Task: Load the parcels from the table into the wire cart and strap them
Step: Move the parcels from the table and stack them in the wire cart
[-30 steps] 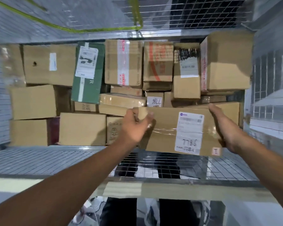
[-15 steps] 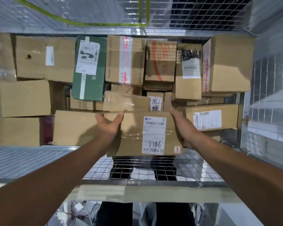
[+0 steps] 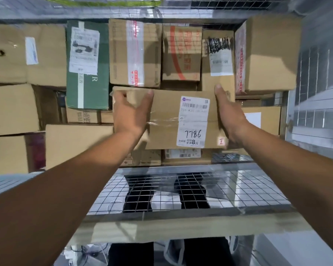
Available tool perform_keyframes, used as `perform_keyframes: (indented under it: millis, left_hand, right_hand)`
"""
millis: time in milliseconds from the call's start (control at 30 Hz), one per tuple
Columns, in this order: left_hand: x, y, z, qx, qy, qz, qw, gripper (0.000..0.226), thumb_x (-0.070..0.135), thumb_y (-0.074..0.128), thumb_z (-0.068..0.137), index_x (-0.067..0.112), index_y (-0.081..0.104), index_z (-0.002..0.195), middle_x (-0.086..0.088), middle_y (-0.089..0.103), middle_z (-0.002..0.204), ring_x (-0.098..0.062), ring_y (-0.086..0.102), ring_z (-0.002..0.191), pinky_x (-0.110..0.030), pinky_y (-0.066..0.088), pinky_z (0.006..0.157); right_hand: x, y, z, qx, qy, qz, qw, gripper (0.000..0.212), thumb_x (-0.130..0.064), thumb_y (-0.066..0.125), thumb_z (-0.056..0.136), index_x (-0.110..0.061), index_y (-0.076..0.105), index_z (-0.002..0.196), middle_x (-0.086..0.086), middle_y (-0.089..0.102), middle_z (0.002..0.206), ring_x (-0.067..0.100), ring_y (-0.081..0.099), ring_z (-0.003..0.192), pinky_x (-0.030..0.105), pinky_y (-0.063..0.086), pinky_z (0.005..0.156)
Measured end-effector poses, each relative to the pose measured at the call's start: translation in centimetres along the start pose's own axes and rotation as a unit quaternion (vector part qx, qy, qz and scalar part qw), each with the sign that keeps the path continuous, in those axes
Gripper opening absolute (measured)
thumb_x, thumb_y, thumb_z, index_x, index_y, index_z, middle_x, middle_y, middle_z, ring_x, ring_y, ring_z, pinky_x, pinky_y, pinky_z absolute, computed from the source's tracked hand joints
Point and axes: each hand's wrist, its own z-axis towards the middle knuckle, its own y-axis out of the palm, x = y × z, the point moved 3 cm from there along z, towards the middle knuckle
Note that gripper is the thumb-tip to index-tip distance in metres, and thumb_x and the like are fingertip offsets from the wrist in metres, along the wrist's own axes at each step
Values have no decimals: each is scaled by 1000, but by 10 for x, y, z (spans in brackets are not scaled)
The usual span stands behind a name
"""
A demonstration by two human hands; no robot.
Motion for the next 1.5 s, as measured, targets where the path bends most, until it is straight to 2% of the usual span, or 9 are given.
perform_keyframes:
  millis: [133, 300, 500, 700, 867, 1033, 1167, 1367, 1500]
  left_hand:
    - [-18, -6, -15, -34, 6, -22, 999, 63, 68, 71, 85, 29, 40, 123, 1, 65, 123, -18, 64, 112, -39, 49, 103]
    - [-32, -4, -30, -51, -13, -2, 999, 58, 75, 73, 71, 39, 38, 99, -4, 65, 119, -23, 65, 111, -48, 51, 103]
    - [-39, -7, -20, -26, 14, -39, 999, 48, 47, 77, 91, 30, 40, 118, 9, 64, 112, 7, 64, 93, -21, 53, 89]
    - [-26, 0, 1, -207, -148, -284, 924, 69, 72, 43, 97, 17, 63, 134, -17, 67, 132, -35, 68, 119, -52, 58, 95]
    - [-39, -5, 11, -212, -282, -288, 890, 66, 64, 47, 99, 17, 85, 72, -13, 79, 87, -31, 78, 73, -41, 62, 57]
    - [-28, -3, 22, -164, -164, -234, 944, 44, 33, 67, 90, 17, 61, 131, -8, 72, 112, -29, 72, 95, -41, 62, 72]
    - [-33, -6, 24, -125, -108, -147, 975, 26, 35, 70, 94, 22, 63, 116, -11, 68, 129, -31, 64, 122, -51, 48, 110]
    - [-47, -13, 6, 50, 52, 89, 993, 64, 67, 55, 93, 15, 50, 130, 2, 39, 125, 17, 43, 90, -13, 31, 83]
    - [-53, -2, 11, 63, 44, 124, 989, 70, 70, 49, 97, 12, 45, 136, 0, 30, 129, -13, 51, 91, -30, 37, 89]
  right_hand:
    - [20, -4, -6, 10, -16, -113, 993, 94, -96, 30, 77, -16, 72, 102, 3, 73, 96, 22, 68, 90, 33, 46, 75]
    - [39, -15, -4, -7, 17, -132, 991, 89, -89, 32, 85, -16, 72, 117, 9, 72, 113, 29, 66, 102, 40, 49, 93]
    - [34, 5, -10, -36, -148, -157, 976, 73, -77, 21, 99, -27, 73, 89, -14, 73, 79, -1, 66, 80, 25, 44, 72]
    - [37, 3, 6, -46, -99, 68, 992, 49, -78, 49, 90, -39, 65, 115, -23, 76, 96, -5, 71, 90, 27, 53, 85]
    - [45, 5, 4, -118, -103, 36, 987, 37, -81, 62, 76, -56, 60, 103, -11, 79, 96, 8, 76, 87, 35, 59, 77]
    - [46, -8, 1, -105, -84, -16, 991, 74, -92, 52, 74, -42, 57, 129, -6, 75, 111, 17, 71, 102, 34, 54, 75]
    - [56, 5, -8, -43, -122, -85, 988, 50, -86, 45, 86, -44, 56, 112, -8, 71, 100, 11, 67, 91, 27, 45, 71]
    - [45, 24, 5, 74, -187, -101, 974, 45, -61, 49, 102, -18, 62, 106, 4, 67, 107, 23, 62, 102, 37, 48, 87]
    - [45, 31, 8, 127, -290, -198, 928, 40, -51, 47, 103, -16, 57, 118, 3, 58, 117, 22, 51, 111, 35, 42, 90]
